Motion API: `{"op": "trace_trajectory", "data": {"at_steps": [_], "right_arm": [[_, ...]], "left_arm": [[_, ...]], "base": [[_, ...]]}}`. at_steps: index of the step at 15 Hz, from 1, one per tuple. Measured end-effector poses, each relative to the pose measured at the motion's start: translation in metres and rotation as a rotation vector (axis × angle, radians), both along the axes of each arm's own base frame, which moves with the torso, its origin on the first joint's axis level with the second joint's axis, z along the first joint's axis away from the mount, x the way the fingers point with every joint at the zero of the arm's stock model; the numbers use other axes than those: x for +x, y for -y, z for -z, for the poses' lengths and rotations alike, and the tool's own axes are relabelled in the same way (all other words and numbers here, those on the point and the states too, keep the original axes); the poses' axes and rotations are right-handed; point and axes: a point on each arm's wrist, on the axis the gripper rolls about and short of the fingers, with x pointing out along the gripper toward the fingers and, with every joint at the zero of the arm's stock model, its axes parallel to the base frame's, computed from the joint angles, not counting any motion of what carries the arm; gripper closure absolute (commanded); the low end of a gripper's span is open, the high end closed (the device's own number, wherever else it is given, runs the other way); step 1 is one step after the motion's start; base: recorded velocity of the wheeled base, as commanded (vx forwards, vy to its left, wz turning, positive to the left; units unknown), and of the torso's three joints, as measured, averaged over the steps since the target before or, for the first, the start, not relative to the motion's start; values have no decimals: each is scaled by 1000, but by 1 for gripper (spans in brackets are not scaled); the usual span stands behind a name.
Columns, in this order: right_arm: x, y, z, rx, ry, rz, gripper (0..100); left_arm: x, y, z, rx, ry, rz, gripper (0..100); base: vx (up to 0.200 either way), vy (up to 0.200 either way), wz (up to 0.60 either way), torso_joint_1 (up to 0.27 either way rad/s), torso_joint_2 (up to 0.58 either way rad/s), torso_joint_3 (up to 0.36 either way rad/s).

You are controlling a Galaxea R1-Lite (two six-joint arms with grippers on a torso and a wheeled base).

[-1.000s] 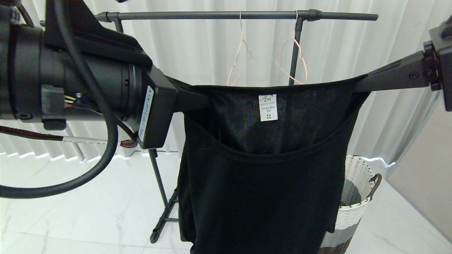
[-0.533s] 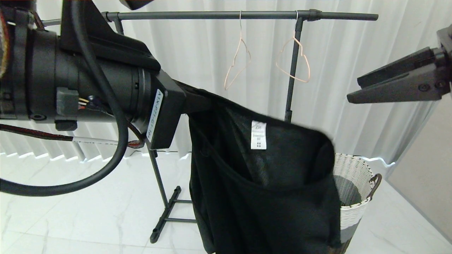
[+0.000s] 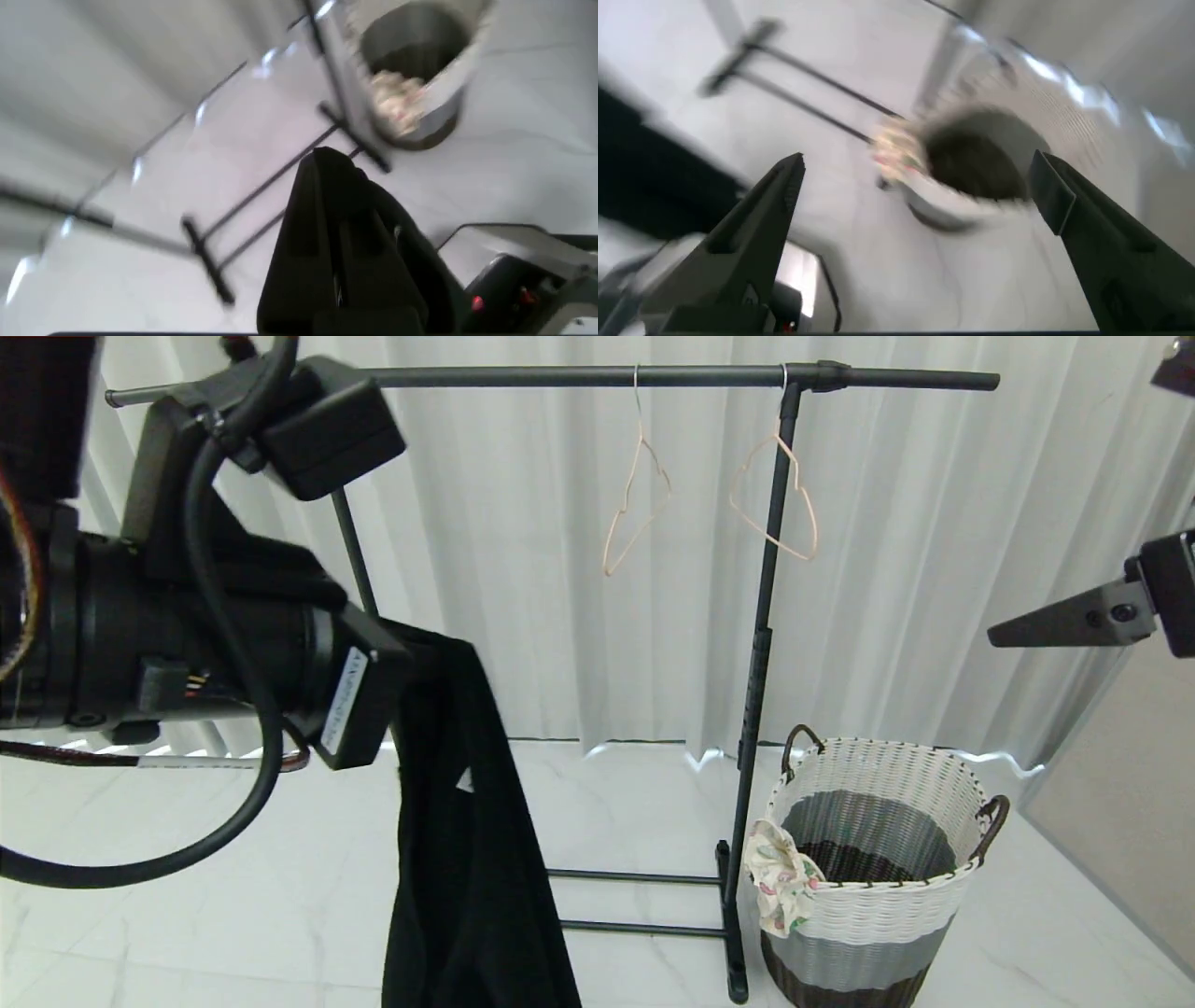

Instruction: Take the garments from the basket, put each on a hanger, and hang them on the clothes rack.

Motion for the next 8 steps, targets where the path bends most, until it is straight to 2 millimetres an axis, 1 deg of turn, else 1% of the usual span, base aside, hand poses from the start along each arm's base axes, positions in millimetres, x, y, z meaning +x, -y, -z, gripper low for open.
{"op": "trace_trajectory", "data": {"at_steps": [2,4,6,8], "right_arm": [[0,8,19,-3,-53,151,0],[-2,16,33,-42,-76,242,0],[-5,23,42,-64,-98,277,0],[-4,25,43,-34,-90,305,0]], "left_arm": [[0,-36,14,-20,-47,-216,100],[-6,-65,26,-18,-63,-412,100],[-13,-82,33,-34,-56,-518,100],[-12,-89,38,-71,9,-592,100]], "base": [[0,0,0,0,0,0],[0,0,0,0,0,0],[0,0,0,0,0,0],[0,0,0,0,0,0]]}}
